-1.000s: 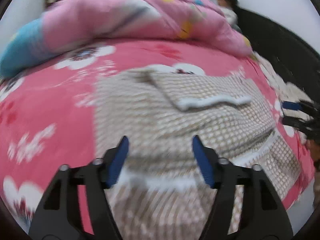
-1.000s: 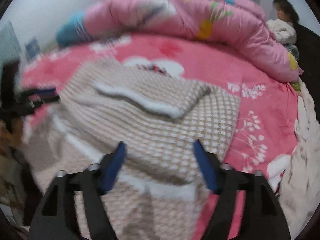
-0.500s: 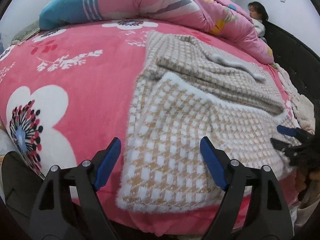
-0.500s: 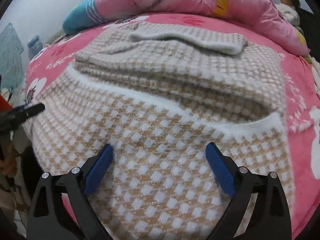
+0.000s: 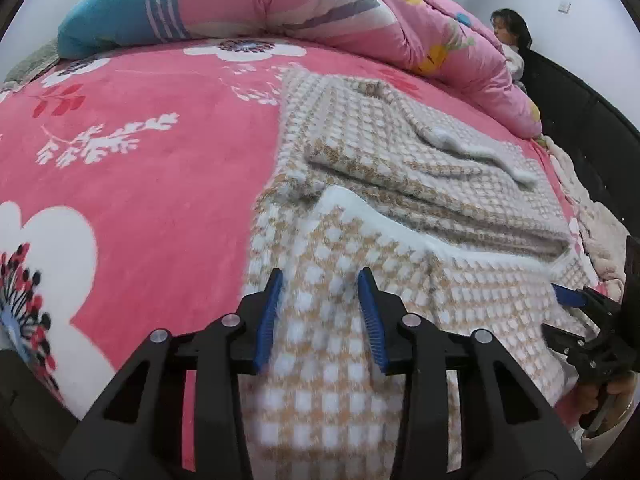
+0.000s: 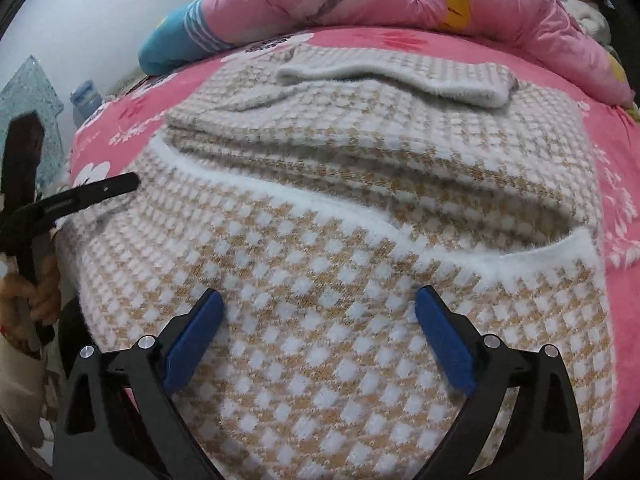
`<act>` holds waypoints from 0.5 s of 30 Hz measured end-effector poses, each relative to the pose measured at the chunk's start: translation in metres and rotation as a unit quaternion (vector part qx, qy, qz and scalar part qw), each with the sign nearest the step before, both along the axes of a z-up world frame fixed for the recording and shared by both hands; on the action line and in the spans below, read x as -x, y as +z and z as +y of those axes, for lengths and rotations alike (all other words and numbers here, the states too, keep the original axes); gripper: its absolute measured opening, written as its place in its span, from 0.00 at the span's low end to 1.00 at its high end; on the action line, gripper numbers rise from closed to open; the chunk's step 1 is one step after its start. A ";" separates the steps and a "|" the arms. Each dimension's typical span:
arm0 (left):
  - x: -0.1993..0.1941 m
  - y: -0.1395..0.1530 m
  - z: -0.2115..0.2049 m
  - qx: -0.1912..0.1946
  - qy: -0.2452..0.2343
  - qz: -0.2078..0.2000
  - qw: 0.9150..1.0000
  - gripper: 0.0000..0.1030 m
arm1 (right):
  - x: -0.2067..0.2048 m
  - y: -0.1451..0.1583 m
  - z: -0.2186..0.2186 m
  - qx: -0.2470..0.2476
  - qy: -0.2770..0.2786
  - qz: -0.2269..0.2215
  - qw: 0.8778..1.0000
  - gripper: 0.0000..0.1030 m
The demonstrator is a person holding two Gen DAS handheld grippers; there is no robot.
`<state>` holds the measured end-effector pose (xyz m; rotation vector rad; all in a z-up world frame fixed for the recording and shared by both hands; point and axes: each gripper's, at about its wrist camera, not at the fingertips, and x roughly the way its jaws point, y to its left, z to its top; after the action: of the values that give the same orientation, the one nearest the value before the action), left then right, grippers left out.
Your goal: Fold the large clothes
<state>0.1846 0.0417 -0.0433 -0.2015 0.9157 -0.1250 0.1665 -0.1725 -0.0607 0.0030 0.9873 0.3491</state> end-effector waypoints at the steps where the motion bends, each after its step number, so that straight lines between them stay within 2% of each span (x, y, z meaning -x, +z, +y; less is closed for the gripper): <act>1: -0.003 0.000 0.001 0.003 -0.004 0.002 1.000 0.36 | -0.001 -0.001 -0.002 -0.002 0.001 0.001 1.000 0.91; 8: -0.013 0.002 0.000 0.041 -0.031 0.013 0.999 0.36 | -0.002 -0.007 -0.006 -0.005 0.003 0.001 1.000 0.92; 11: -0.024 -0.006 -0.003 0.029 -0.027 0.039 0.998 0.38 | -0.003 -0.007 -0.005 -0.005 0.005 0.001 1.000 0.92; 13: -0.026 -0.007 -0.006 0.026 -0.021 0.045 0.998 0.38 | -0.003 -0.006 -0.005 -0.005 0.004 0.001 1.000 0.92; 15: -0.024 -0.004 -0.012 0.006 -0.019 0.043 0.999 0.38 | -0.003 -0.006 -0.006 -0.006 0.004 0.000 1.000 0.92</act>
<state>0.2084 0.0293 -0.0470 -0.2015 1.0057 -0.1573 0.1695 -0.1780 -0.0669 0.0099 0.9858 0.3616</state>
